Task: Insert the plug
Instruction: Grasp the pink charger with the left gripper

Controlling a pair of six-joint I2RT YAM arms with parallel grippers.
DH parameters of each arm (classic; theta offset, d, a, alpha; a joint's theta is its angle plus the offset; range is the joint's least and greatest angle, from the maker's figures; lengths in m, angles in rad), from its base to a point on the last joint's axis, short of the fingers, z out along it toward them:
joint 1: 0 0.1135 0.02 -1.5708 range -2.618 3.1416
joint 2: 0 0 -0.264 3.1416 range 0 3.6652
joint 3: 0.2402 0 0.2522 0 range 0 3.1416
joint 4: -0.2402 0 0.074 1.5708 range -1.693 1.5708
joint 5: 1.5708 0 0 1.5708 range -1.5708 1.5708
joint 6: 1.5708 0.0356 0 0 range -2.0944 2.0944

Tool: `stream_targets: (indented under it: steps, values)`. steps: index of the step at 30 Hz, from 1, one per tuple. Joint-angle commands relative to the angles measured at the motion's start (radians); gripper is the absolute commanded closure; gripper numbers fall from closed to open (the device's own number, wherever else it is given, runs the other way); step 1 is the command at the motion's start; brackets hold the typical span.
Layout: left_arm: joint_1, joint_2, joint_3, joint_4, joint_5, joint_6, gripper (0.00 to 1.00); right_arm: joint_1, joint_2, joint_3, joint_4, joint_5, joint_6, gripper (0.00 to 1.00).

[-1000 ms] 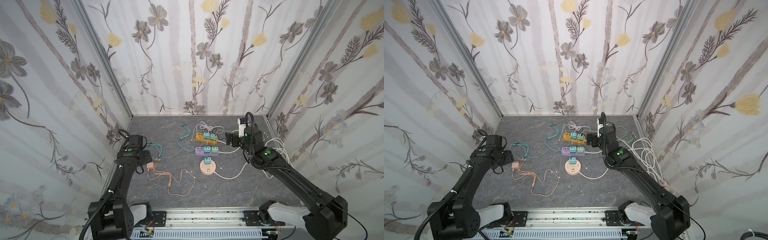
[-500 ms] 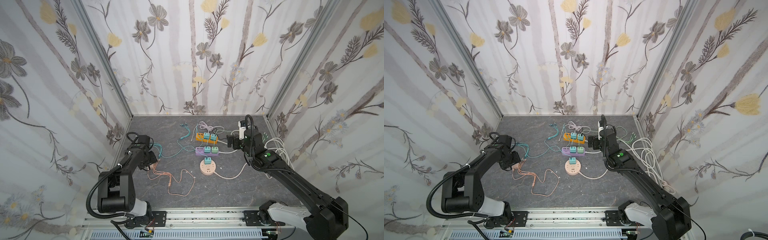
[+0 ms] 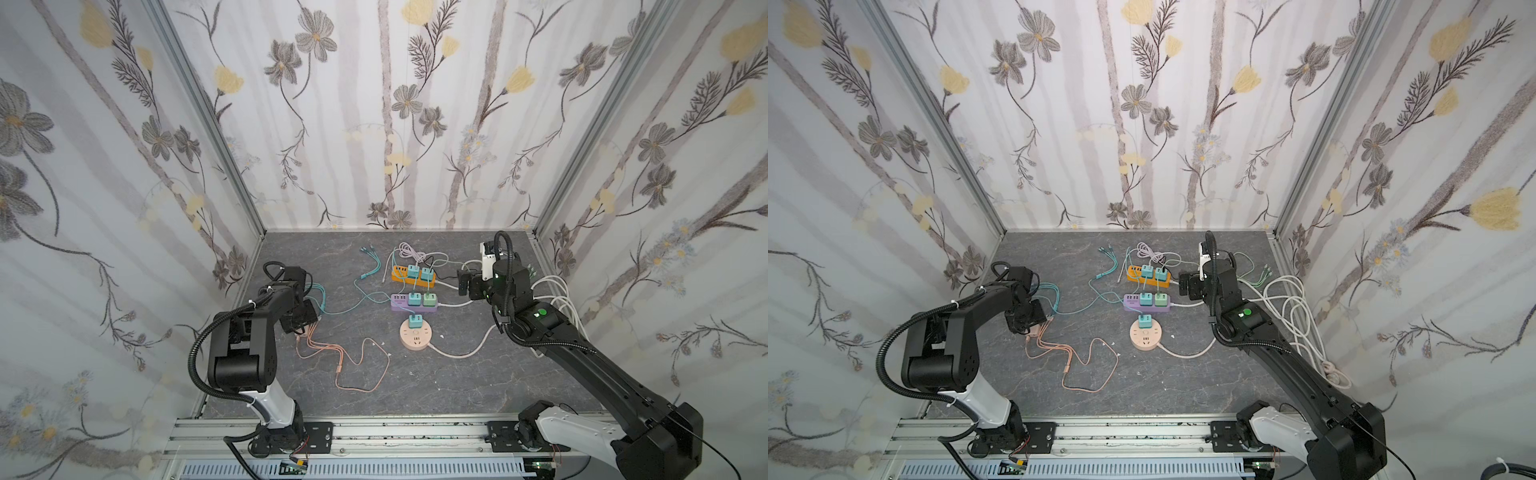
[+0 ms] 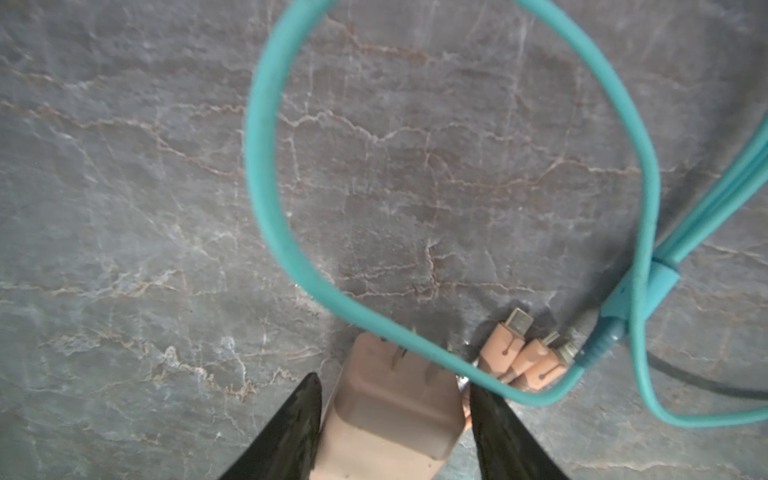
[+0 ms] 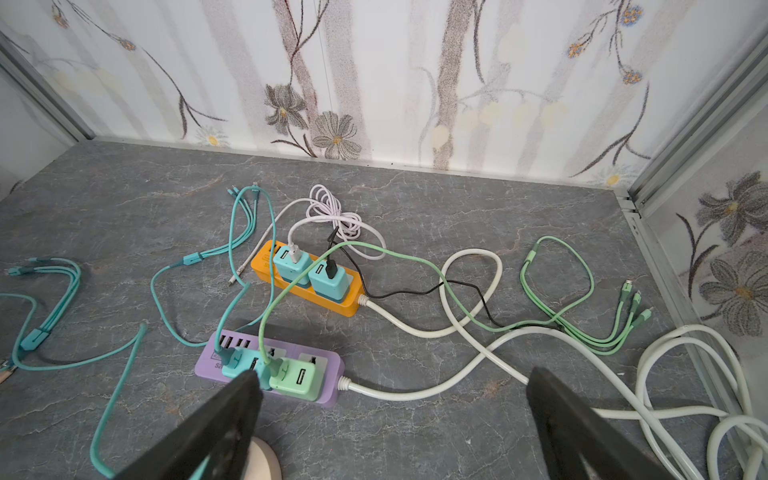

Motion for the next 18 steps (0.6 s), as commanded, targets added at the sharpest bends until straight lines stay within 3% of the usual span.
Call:
stream_targets:
  steps: [1,11,18]
  values:
    - [-0.012,0.022,0.023,-0.049,-0.005,0.045,0.43,0.001,0.003,0.002,0.020,0.016,0.001,0.01]
    - [-0.033,0.098,0.068,-0.102,-0.013,0.088,0.43,0.000,0.018,0.014,0.015,0.014,0.000,0.01]
    - [-0.043,0.067,0.065,-0.109,-0.027,0.089,0.66,-0.001,0.031,0.026,0.013,0.009,0.001,0.01]
